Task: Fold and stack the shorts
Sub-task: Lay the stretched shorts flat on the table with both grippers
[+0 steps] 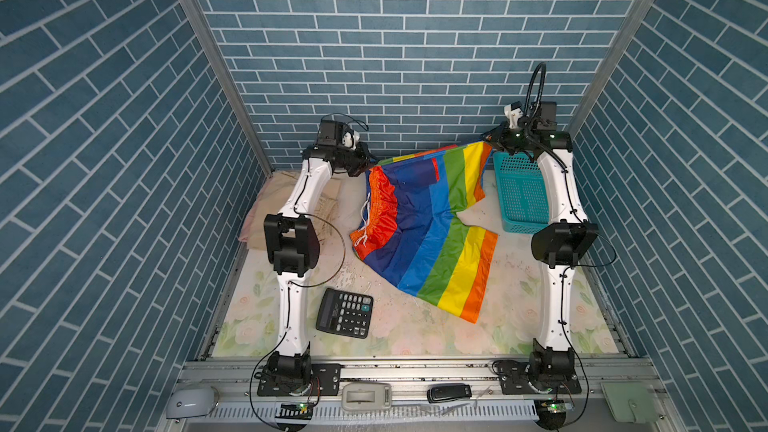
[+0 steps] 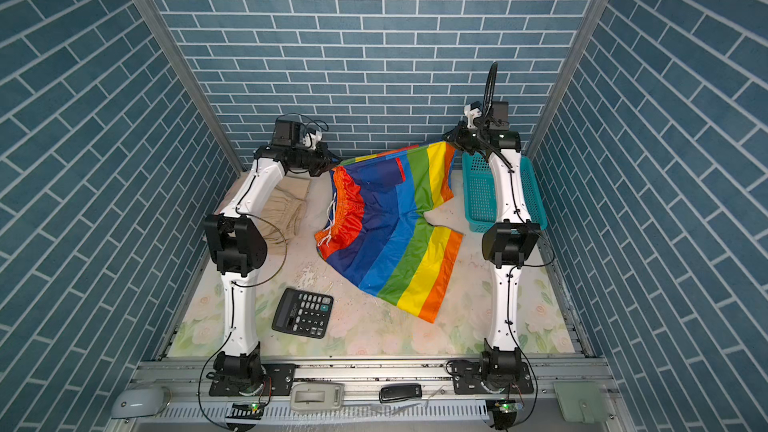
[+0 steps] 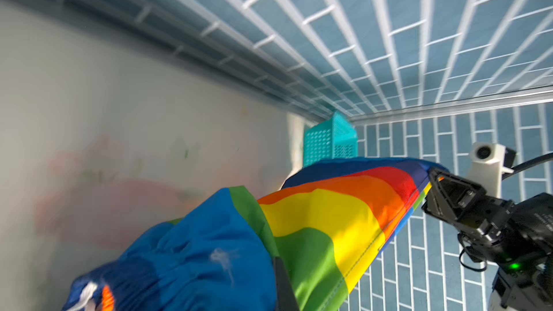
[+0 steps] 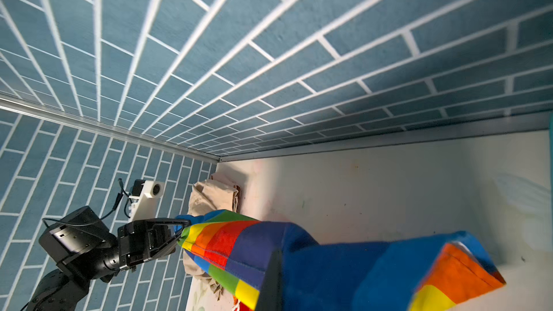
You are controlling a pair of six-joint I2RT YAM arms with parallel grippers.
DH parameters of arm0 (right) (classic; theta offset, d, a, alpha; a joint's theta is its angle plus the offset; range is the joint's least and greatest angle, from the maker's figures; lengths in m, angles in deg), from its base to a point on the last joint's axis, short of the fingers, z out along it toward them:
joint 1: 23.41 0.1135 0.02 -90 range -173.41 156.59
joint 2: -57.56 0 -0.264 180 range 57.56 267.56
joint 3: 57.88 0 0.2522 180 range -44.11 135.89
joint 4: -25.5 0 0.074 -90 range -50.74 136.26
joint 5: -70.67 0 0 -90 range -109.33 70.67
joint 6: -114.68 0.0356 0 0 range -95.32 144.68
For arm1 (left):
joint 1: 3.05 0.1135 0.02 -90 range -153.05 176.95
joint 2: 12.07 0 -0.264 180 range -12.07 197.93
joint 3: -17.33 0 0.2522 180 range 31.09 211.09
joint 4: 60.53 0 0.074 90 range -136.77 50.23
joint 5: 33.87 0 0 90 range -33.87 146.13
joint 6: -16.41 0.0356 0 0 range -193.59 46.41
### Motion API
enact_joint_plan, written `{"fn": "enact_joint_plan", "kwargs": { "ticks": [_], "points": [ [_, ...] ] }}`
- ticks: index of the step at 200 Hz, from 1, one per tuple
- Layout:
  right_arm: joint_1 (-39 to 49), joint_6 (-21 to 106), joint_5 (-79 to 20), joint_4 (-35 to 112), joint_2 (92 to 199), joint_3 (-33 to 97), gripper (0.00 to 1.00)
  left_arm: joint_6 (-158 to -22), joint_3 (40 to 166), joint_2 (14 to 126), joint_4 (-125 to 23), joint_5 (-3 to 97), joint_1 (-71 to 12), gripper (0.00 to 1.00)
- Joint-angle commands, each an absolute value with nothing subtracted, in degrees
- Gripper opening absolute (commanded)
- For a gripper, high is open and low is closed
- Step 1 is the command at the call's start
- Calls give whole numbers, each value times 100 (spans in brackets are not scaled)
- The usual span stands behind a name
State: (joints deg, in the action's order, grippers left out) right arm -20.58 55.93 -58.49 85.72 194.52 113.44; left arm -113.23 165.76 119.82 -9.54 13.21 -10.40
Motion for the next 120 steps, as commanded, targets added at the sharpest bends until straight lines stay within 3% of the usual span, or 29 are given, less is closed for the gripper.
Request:
{"fn": "enact_joint_plan", "kwargs": {
  "ticks": [1, 18, 51, 76, 120],
  "points": [
    [-2569, 5511, -5262, 8061, 18654, 11341, 0, -11165, 17035, 12116, -508, 1901, -578, 0],
    [-2366, 5142, -5194, 8490, 17904, 10399, 0, -10996, 16869, 12036, -373, 1945, -482, 0],
    [-1825, 5251, -4815, 7324, 15558, 6018, 0, -10585, 15045, 11289, -739, 2011, -430, 1],
    [-1277, 5747, -4530, 6617, 14132, 3490, 0, -10345, 13745, 10679, -1049, 2195, -286, 1],
    [-130, 6859, -3807, 5873, 12187, 286, 0, -10089, 12225, 9966, -1296, 2443, 24, 1]
  ]
}}
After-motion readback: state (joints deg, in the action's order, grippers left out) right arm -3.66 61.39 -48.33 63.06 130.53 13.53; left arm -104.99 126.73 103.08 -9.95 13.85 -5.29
